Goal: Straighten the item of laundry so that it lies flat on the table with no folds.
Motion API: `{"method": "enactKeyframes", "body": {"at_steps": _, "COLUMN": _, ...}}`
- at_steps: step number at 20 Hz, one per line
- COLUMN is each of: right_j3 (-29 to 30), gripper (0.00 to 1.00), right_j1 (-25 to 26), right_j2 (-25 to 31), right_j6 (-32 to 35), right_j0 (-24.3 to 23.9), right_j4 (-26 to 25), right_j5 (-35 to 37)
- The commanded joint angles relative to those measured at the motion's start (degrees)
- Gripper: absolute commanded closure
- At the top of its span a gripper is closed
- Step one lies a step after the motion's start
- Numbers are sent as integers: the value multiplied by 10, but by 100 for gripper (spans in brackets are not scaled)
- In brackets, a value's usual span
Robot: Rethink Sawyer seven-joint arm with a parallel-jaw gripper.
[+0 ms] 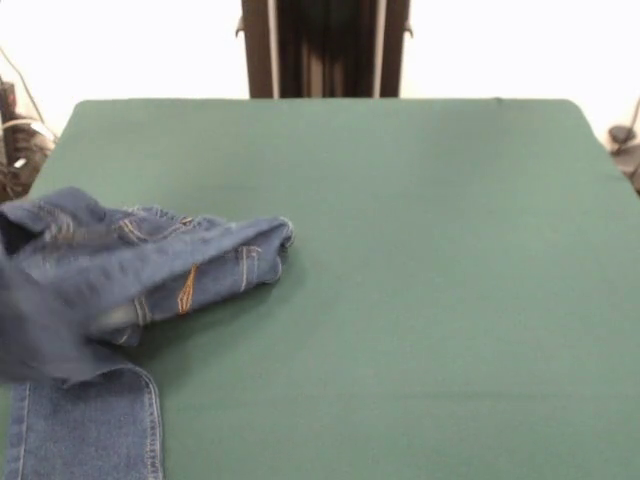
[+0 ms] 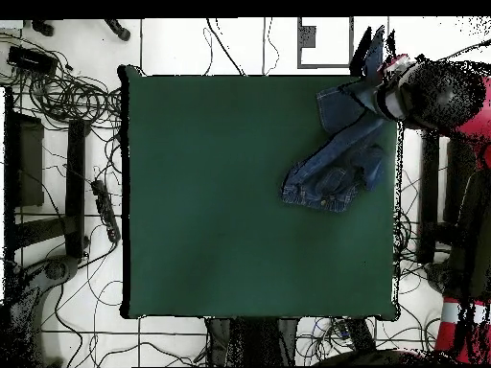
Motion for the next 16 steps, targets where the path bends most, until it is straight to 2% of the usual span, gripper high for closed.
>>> {"method": "enactKeyframes", "body": {"at_steps": 1, "right_j3": 60, "gripper": 0, "right_j1": 8, "right_j2": 49, "right_j6": -167, "right_j0": 21, "right_j4": -10, "right_j5": -10}}
{"method": "enactKeyframes", "body": {"at_steps": 6, "right_j3": 100, "gripper": 0, "right_j1": -25, "right_j2": 6, "right_j6": -75, "right_j0": 46, "right_j4": -12, "right_j5": -9}}
{"method": "enactKeyframes", "body": {"at_steps": 16, "right_j3": 126, "gripper": 0, "right_j1": -45, "right_j2": -20, "right_j6": -16, "right_j0": 67, "right_j4": 6, "right_j5": 9}}
